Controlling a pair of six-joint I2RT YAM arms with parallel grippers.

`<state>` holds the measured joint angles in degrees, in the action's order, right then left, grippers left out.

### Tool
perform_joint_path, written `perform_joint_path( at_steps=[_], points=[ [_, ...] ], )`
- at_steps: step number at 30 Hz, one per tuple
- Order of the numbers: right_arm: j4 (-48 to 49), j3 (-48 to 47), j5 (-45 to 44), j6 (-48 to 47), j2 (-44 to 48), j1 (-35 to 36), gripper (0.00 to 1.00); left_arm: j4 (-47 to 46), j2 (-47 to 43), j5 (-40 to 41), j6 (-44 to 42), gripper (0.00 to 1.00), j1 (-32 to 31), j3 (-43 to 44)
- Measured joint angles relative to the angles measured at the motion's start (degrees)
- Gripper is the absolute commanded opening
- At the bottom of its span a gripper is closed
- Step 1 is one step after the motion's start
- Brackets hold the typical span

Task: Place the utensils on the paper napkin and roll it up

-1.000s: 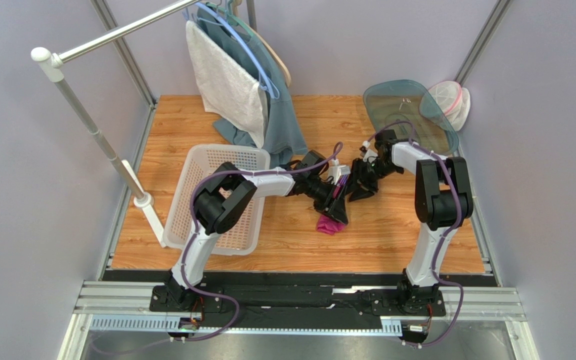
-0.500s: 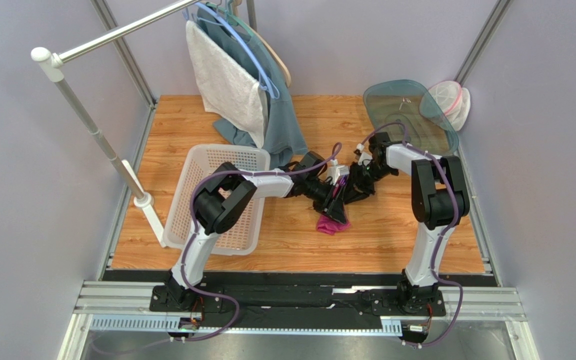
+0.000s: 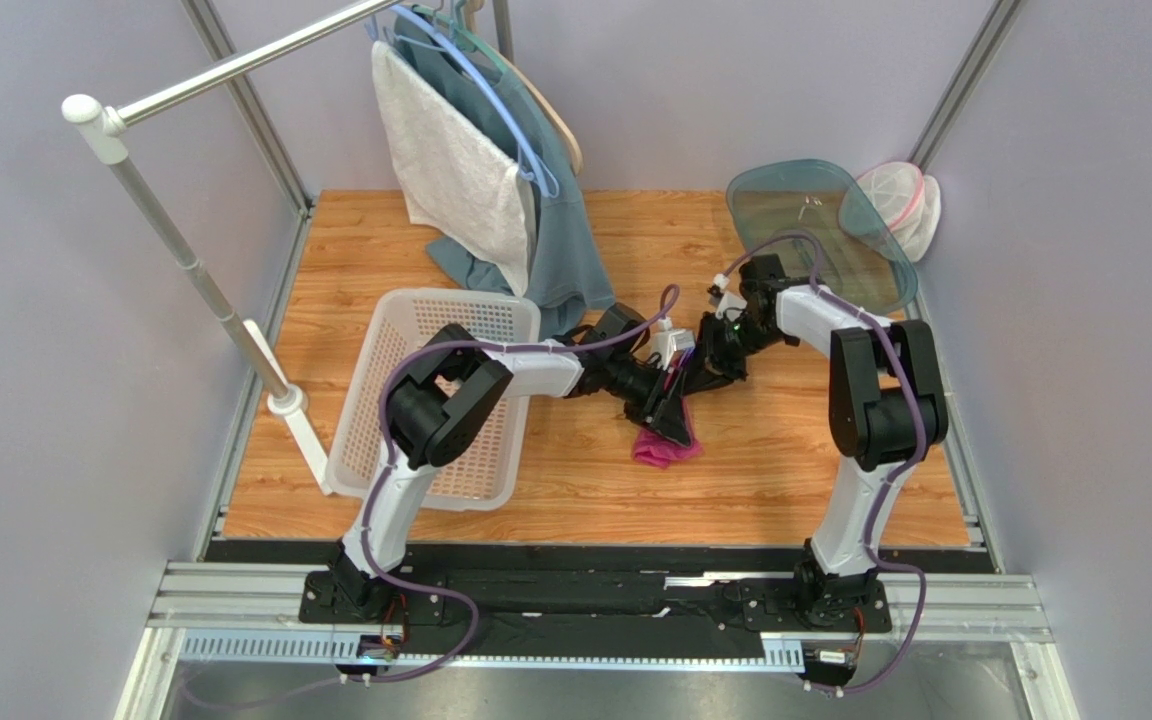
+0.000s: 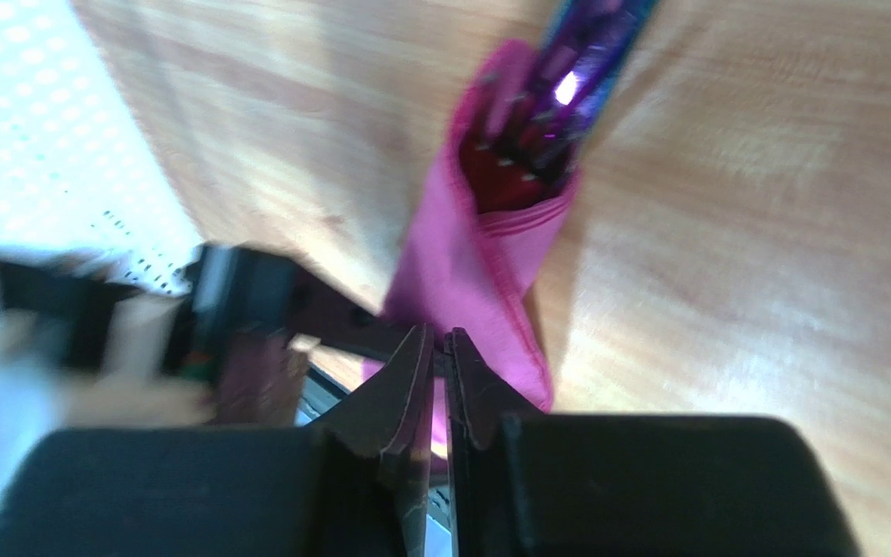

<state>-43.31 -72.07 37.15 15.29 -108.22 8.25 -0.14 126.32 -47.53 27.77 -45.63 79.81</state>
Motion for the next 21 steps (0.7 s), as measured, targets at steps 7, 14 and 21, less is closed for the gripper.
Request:
perform_joint_path(
  at_steps=[7,14,21],
  points=[
    [1.16,0.20,-1.40,0.09,-5.51,0.70,0.08,-0.24,0.00,0.07,0.00,0.53,0.52,0.00],
    [0.90,-0.31,-2.82,0.09,-6.73,1.16,0.04,-1.11,-0.87,0.63,0.02,0.57,0.39,-0.81],
    [-0.31,-1.66,-4.33,-0.24,-7.26,2.03,0.03,1.66,-5.99,5.05,-0.76,0.58,0.68,-2.93]
  ],
)
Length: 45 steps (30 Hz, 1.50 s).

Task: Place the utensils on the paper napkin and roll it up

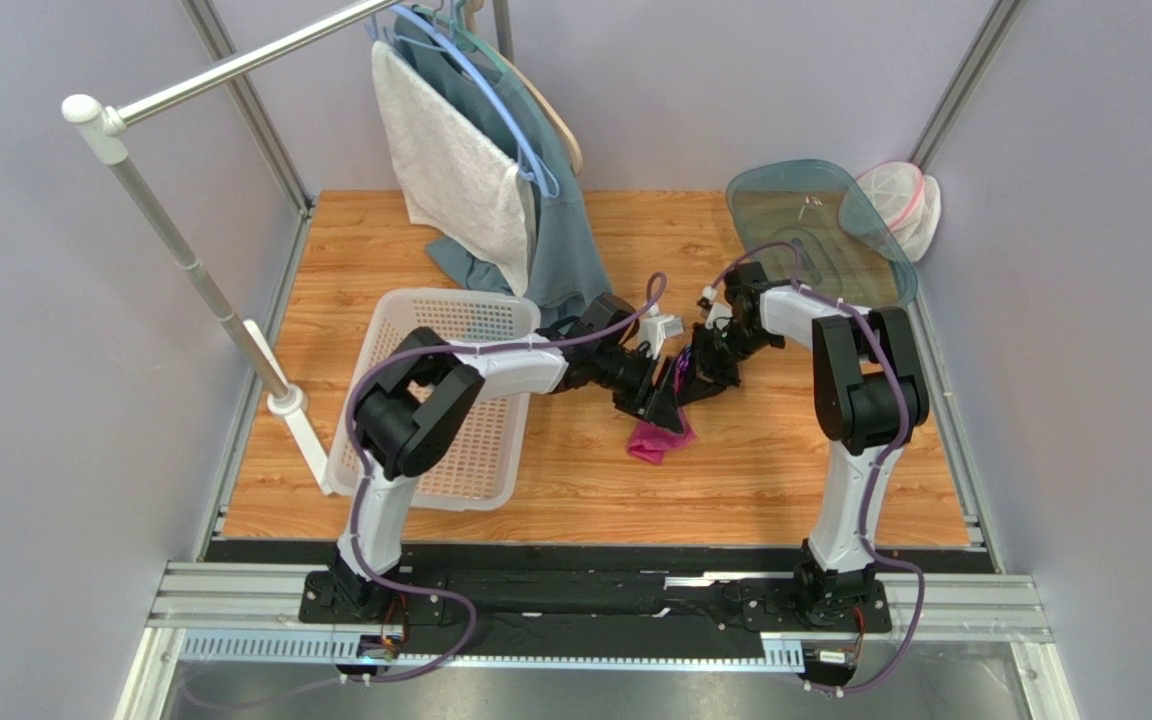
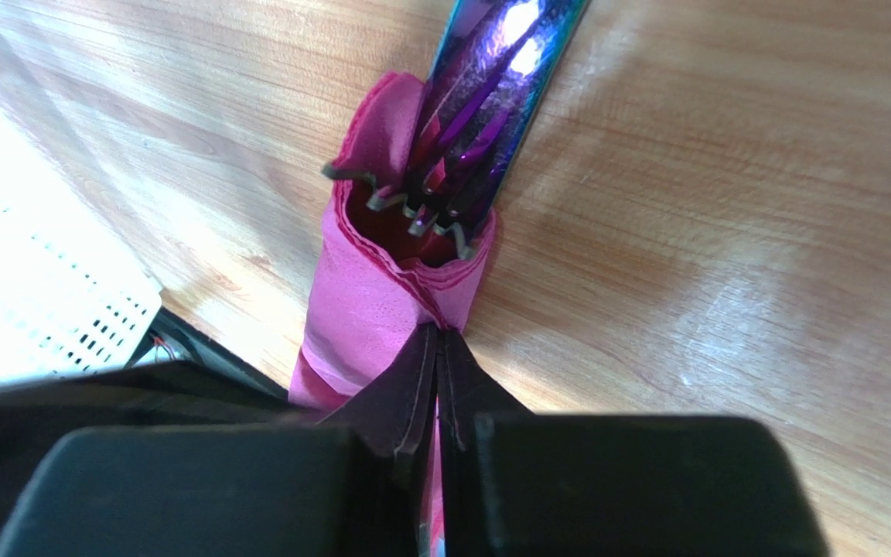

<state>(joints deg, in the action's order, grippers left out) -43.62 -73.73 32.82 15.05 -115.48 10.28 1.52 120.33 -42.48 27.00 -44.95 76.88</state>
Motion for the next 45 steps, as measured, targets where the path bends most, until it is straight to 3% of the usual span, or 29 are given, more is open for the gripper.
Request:
perform_joint_path(
  at_steps=[4,11,14,23,45],
  points=[
    [-0.24,-0.22,-0.66,-0.11,0.00,0.26,0.02,3.28,-5.86,2.16,-1.57,0.52,0.33,-0.90],
    [-0.59,-0.61,-1.53,-0.42,0.00,0.72,0.02,10.78,-12.66,5.33,-8.07,0.21,0.79,-0.20],
    [-0.87,-0.85,-1.75,-0.59,-0.09,0.83,0.02,14.75,-12.59,6.69,-11.13,0.12,0.72,-0.20],
    [-1.99,-1.79,-1.88,-1.36,-0.68,0.94,0.02,21.46,-11.10,10.60,-20.35,0.08,-3.34,0.52],
    [-2.64,-2.36,-2.19,-1.46,-0.92,1.11,0.02,21.64,-2.78,11.45,-19.96,0.01,-5.25,3.10]
  ],
)
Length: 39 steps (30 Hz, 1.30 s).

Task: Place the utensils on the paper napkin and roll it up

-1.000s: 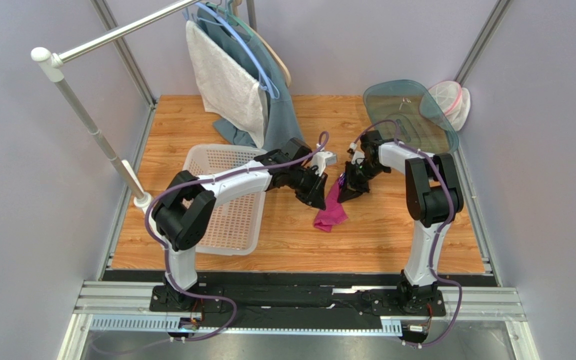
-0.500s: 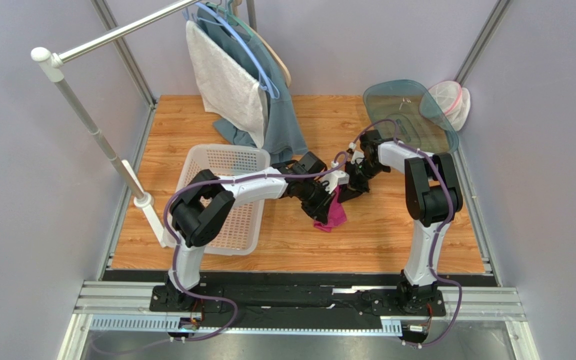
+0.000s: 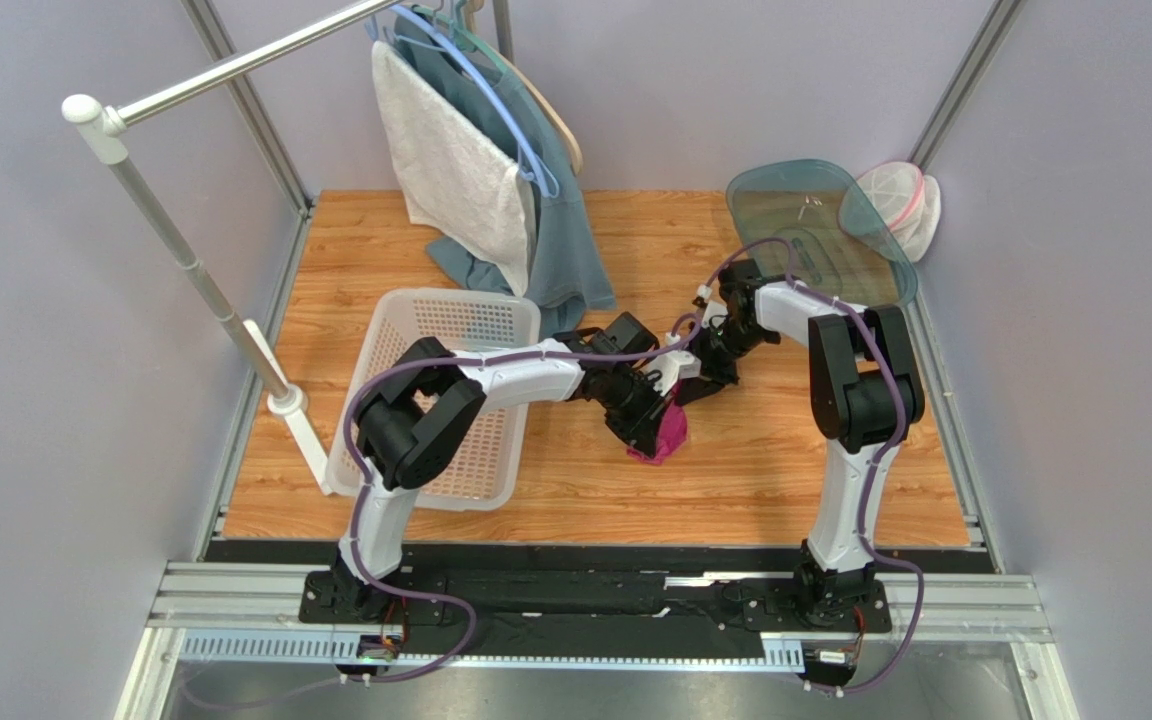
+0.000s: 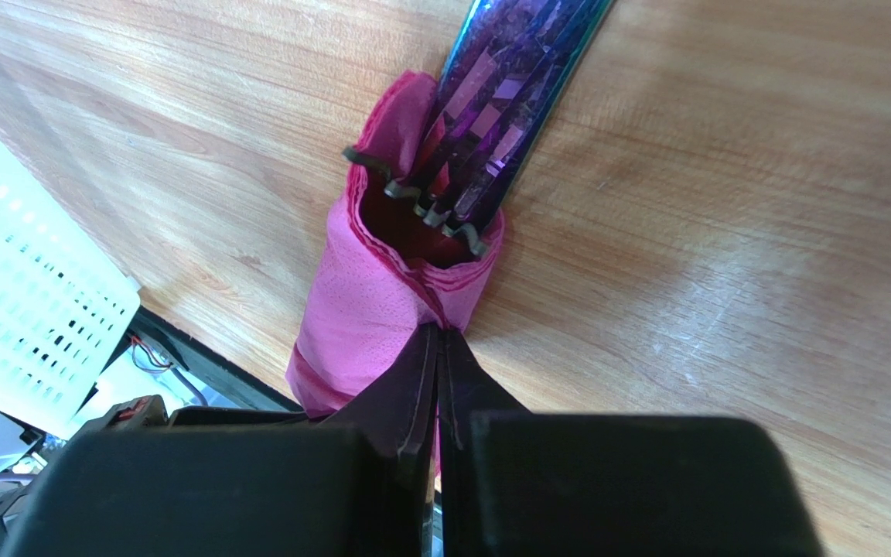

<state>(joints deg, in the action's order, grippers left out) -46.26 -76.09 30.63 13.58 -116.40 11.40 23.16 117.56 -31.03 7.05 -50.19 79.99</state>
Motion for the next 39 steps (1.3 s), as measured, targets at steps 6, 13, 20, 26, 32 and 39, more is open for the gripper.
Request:
perform_joint_path(
  at_steps=[6,13,20,26,32,39],
  points=[
    [-0.02,-0.04,-0.11,-0.07,0.00,0.04,0.02,-0.42,-0.09,-1.14,-0.39,0.28,0.04,-0.11],
    [-0.02,-0.04,-0.11,-0.24,0.00,0.04,0.02,-1.38,-4.33,-6.16,0.09,0.41,1.44,-0.85],
    [-0.02,-0.04,-0.11,-0.39,0.00,0.07,0.02,-0.61,-6.49,-6.27,0.13,0.31,3.54,1.99],
    [-0.02,-0.04,-0.11,-0.39,0.00,0.07,0.02,2.19,-4.74,-4.17,1.75,0.14,4.57,3.48],
    [-0.02,-0.04,-0.11,-0.39,0.00,0.07,0.02,5.03,-1.33,-3.37,1.99,0.05,4.55,4.07],
    [-0.02,-0.04,-0.11,-0.37,0.00,0.07,0.02,6.78,1.36,-4.09,2.67,0.04,3.28,4.24]
  ],
)
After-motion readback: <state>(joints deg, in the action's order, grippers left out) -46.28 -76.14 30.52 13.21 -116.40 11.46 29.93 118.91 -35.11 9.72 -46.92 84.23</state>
